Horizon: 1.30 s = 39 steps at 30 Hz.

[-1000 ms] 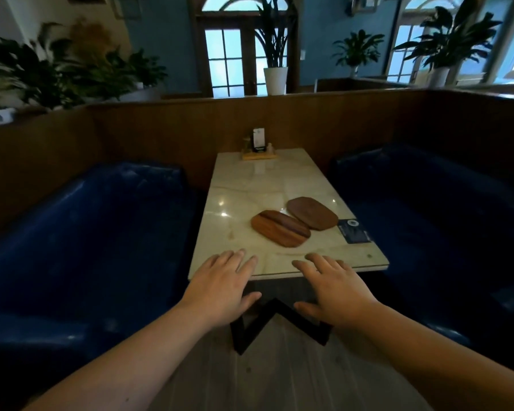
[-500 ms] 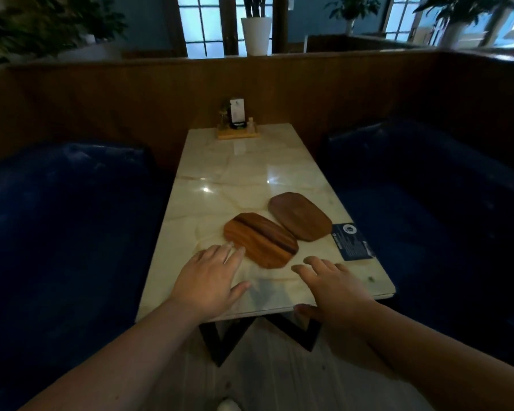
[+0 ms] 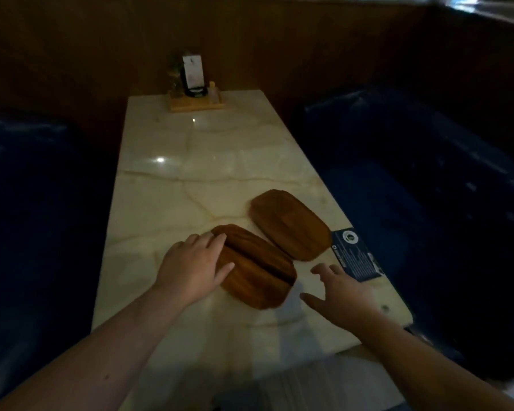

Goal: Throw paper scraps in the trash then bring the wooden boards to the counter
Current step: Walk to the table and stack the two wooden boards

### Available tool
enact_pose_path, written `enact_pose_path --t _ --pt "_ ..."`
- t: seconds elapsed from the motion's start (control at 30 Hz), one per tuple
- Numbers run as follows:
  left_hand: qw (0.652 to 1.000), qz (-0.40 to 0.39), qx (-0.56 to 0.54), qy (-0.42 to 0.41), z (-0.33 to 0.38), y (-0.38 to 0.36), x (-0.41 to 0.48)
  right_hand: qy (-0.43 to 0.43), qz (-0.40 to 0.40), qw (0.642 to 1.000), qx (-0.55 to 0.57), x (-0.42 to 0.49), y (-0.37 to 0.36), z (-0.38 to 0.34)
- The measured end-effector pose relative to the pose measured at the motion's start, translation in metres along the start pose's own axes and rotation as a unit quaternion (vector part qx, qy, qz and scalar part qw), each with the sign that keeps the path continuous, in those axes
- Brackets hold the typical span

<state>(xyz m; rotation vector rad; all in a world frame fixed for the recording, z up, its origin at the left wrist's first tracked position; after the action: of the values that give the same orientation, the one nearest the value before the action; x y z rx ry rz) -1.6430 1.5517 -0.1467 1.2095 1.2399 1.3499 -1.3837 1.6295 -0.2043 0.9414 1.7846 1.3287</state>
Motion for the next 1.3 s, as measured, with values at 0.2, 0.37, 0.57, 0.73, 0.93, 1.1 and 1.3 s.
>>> enact_pose_path --t 0.2,0.37,0.57,0.73,0.93,1.1,1.3 --pt "0.999 -0.033 -0.013 0.014 -0.019 -0.039 0.049 -0.056 -0.023 0.998 0.028 0.051 -0.019 0.027" --pt "0.997 -0.058 -0.046 0.034 -0.025 -0.073 0.099 -0.137 -0.03 0.982 0.126 0.11 -0.027 0.069" --pt "0.994 -0.088 -0.054 0.046 -0.035 -0.11 0.177 -0.238 -0.059 0.919 0.308 0.174 -0.05 0.135" --pt "0.99 -0.107 -0.066 0.063 -0.03 -0.134 0.229 -0.259 -0.09 0.892 0.36 0.186 -0.076 0.161" --pt "0.968 -0.175 -0.121 0.135 -0.017 -0.181 0.271 -0.244 -0.13 0.878 0.392 0.197 -0.089 0.173" --pt "0.944 -0.187 -0.207 0.177 -0.002 -0.203 0.288 -0.228 -0.147 0.881 0.388 0.203 -0.088 0.178" --pt "0.891 -0.126 -0.311 0.304 0.002 -0.204 0.295 -0.238 -0.177 0.837 0.461 0.201 -0.088 0.172"
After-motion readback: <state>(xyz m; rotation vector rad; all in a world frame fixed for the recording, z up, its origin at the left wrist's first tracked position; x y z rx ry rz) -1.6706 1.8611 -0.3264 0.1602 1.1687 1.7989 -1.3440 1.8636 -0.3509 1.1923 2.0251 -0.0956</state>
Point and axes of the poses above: each hand's wrist, its own x-axis towards the middle knuckle, its own y-axis out of the back of the hand, z = x × y, the point moved 7 cm from there along x, towards the middle knuckle, and after that the axes turned 2 degrees about z, right-handed, at the moved point
